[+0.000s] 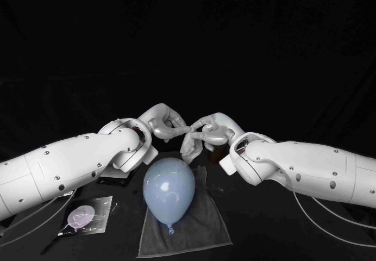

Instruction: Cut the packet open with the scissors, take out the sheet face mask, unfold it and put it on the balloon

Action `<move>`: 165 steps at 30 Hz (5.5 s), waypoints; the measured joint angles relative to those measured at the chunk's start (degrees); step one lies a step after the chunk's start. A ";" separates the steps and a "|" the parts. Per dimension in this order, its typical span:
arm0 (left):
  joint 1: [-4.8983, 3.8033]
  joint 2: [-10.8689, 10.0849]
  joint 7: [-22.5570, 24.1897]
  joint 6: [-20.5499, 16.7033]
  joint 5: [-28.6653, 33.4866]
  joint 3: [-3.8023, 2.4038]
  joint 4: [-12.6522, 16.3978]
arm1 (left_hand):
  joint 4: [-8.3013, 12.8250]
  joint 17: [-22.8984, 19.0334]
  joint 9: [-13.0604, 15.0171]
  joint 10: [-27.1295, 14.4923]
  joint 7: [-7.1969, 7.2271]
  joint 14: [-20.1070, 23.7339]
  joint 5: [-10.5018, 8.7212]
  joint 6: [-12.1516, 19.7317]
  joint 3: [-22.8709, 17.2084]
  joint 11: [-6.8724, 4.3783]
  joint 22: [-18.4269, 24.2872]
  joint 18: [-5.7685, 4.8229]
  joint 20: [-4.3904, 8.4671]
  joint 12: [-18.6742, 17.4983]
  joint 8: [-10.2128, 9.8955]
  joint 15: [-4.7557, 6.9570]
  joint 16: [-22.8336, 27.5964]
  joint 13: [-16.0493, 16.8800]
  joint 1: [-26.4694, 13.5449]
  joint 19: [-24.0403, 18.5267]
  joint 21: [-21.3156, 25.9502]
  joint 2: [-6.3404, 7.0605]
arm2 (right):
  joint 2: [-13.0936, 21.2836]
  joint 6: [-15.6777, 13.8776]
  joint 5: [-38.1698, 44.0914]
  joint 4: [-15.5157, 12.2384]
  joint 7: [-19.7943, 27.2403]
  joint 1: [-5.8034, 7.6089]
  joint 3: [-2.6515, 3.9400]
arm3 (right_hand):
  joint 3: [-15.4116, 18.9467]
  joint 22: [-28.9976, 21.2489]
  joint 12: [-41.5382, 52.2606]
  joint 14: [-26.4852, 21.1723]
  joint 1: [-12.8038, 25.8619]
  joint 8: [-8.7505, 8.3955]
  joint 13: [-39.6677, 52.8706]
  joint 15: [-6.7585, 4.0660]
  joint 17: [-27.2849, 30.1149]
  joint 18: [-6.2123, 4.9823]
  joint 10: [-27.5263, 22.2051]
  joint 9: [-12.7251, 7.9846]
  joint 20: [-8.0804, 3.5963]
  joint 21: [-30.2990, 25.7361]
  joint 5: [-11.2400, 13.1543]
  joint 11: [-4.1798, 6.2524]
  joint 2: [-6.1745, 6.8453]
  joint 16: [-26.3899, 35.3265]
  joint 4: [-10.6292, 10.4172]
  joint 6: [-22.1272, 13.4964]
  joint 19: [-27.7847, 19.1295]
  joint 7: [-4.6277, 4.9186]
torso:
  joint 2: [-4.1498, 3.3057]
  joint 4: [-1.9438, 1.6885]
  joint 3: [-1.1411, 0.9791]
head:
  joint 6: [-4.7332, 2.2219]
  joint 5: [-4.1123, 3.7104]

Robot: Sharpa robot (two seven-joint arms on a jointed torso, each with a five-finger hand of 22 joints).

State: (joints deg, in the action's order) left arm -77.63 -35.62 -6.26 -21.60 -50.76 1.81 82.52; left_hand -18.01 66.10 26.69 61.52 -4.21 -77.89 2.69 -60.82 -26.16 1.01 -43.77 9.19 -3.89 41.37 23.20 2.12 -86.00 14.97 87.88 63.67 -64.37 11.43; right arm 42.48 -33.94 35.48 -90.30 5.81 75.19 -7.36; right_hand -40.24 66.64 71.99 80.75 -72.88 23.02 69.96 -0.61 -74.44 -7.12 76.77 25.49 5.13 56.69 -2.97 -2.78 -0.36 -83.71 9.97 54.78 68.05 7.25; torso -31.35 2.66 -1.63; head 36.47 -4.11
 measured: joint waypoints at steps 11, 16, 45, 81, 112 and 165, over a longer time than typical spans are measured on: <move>0.03 -0.08 1.15 -0.04 2.04 0.03 0.07 | 9.84 -1.01 3.11 -0.48 -1.95 0.82 2.99 1.39 -14.45 1.30 -0.42 -0.39 -0.71 -1.97 -0.41 -0.82 0.61 -0.45 -8.11 -2.56 -1.92 2.06 | -0.15 -0.02 0.45 0.00 -0.02 -0.03 0.02 | 0.00 0.23 0.22 0.03 0.15 0.00 0.08 -0.02 -0.31 -0.78 0.00 -0.01 0.00 0.36 0.00 -0.01 0.15 0.03 0.00 0.00 0.00 0.00 | 0.00 0.00 0.01 | 0.21 0.04; 0.06 -0.15 1.79 -0.14 3.11 0.05 0.02 | 12.54 -0.64 3.18 -0.51 -1.85 0.82 7.62 1.48 -16.43 1.33 -1.57 -0.40 -0.51 -1.36 -0.64 -0.82 0.65 0.56 -10.60 -2.76 -3.35 1.83 | -0.20 -0.01 0.62 -0.02 0.12 -0.08 0.05 | 0.00 0.29 0.22 0.21 0.15 0.01 0.07 -0.21 -0.31 -0.78 0.01 -0.01 0.00 0.39 0.00 -0.01 0.15 0.05 0.00 0.01 0.00 -0.01 | -0.01 0.00 -0.01 | 0.23 0.03; 0.15 -2.75 3.15 -0.36 7.24 0.08 0.61 | 13.17 -2.75 10.68 -2.06 -1.11 2.36 11.48 3.24 -10.38 0.75 2.54 -0.44 -1.33 0.49 -0.25 -1.34 1.32 4.30 -22.89 -5.84 -0.10 0.78 | 0.33 -0.19 0.96 -0.08 1.10 -0.15 0.10 | -0.15 0.37 0.21 0.23 0.38 0.25 0.16 -0.19 -0.36 -0.70 0.13 -0.09 0.00 0.61 0.01 0.11 0.38 -0.08 0.15 0.14 0.41 -0.13 | 0.02 -0.03 0.01 | 0.25 0.01; 0.14 -1.13 -1.00 3.33 10.40 0.10 0.50 | 2.19 3.70 7.74 3.13 0.92 -1.97 0.17 -1.93 6.96 -1.10 -1.91 -0.46 0.29 6.06 -4.72 0.94 -0.02 8.33 -17.58 0.95 -1.65 1.00 | 0.04 -1.06 0.96 -0.15 1.31 -0.23 0.10 | -0.32 0.62 0.21 0.30 0.46 0.37 0.16 -0.09 -0.42 0.05 0.24 -0.20 0.00 0.65 0.01 0.16 0.46 -0.19 0.32 0.46 0.40 -0.10 | 0.01 0.01 0.02 | 0.09 0.07; 0.18 -0.89 0.05 2.74 10.52 0.14 0.36 | 4.40 3.40 8.35 2.26 -0.11 -1.77 9.55 -1.30 -6.55 -0.25 -2.53 -0.84 0.51 2.51 -5.28 0.68 -0.01 7.01 -7.28 0.72 -2.60 1.60 | 0.19 -1.38 0.93 -0.32 0.85 -0.36 0.13 | -0.31 0.71 0.21 0.61 0.46 0.43 0.23 -0.20 -0.64 0.17 0.24 -0.26 -0.20 1.06 0.00 0.15 0.46 -0.06 0.31 0.44 0.61 -0.31 | 0.02 0.03 -0.02 | 0.36 0.11; 0.21 -0.49 -0.53 5.27 12.33 0.31 -0.52 | 1.56 1.39 9.20 1.79 -0.70 -0.14 0.28 0.29 5.07 0.22 1.56 -0.86 -0.43 3.68 -9.47 -0.28 1.53 9.64 -24.21 -1.60 1.02 2.17 | 0.46 -1.66 0.83 -0.59 2.04 -0.62 0.12 | -0.46 0.86 0.21 0.63 0.53 0.38 0.15 -0.15 -0.50 -0.11 0.25 -0.30 0.01 1.04 0.01 0.15 0.53 -0.30 0.46 0.66 0.81 -0.11 | 0.01 0.03 -0.04 | 0.43 0.15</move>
State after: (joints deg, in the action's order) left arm -77.42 -36.10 -6.79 -16.33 -38.43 2.12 82.00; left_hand -16.45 67.49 35.89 63.31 -4.92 -78.03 2.97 -60.53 -21.10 1.24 -42.20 8.34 -4.31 45.05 13.73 1.84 -84.47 24.61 63.67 62.06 -63.34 13.60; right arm 42.94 -35.61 36.31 -90.89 7.85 74.57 -7.24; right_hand -40.70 67.50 72.20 81.38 -72.35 23.40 70.11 -0.77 -74.95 -7.23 77.02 25.19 5.14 57.73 -2.96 -2.63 0.17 -84.01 10.43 55.44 68.86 7.14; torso -31.34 2.70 -1.67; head 36.90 -3.97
